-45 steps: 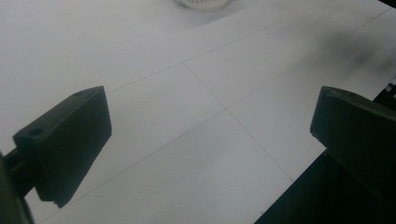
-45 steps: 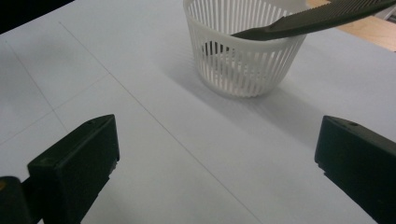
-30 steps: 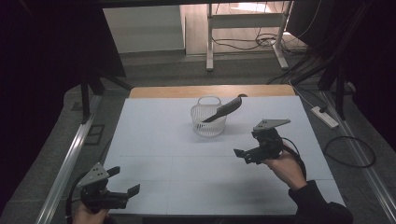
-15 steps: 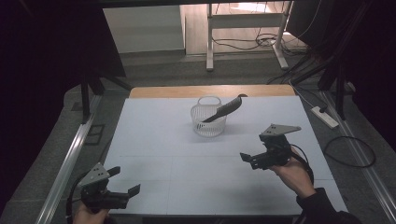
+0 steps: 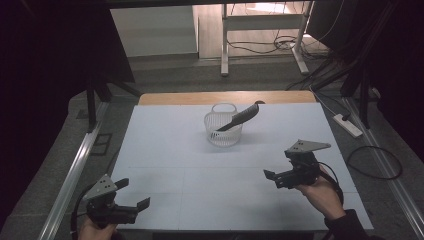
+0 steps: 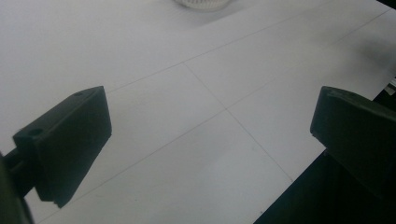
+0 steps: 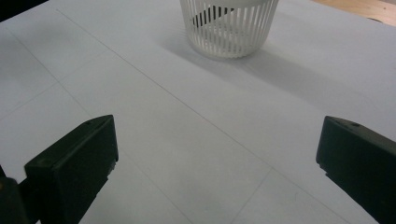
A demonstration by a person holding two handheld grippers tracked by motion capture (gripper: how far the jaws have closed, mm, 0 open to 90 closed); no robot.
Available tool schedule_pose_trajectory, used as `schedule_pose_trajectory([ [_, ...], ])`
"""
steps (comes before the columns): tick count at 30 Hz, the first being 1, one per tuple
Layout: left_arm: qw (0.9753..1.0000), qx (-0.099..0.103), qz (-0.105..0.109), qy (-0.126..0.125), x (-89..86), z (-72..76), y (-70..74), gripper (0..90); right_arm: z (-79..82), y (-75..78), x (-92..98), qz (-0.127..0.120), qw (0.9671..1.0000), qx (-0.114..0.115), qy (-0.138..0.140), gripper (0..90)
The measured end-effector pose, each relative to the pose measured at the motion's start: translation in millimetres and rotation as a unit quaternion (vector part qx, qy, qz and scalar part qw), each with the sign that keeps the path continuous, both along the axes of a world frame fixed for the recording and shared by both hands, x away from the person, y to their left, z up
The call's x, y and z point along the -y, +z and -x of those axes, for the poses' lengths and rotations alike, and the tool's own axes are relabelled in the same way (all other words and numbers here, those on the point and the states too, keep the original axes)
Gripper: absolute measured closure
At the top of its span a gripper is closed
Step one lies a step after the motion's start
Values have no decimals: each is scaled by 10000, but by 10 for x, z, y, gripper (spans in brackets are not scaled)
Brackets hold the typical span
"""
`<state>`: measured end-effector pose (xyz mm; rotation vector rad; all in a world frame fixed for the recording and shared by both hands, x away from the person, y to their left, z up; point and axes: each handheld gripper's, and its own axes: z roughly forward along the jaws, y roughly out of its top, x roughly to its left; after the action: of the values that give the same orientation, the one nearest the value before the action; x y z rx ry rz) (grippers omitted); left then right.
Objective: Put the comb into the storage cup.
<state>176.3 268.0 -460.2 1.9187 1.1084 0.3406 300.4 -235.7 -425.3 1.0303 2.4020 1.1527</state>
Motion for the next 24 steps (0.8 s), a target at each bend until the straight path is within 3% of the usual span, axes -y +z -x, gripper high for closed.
schedule_pose_trajectory([
  [24, 9998, 77, -108, 138, -6, 13, 8, 0, 258, -64, 257, 89, 9997, -71, -196, 0],
])
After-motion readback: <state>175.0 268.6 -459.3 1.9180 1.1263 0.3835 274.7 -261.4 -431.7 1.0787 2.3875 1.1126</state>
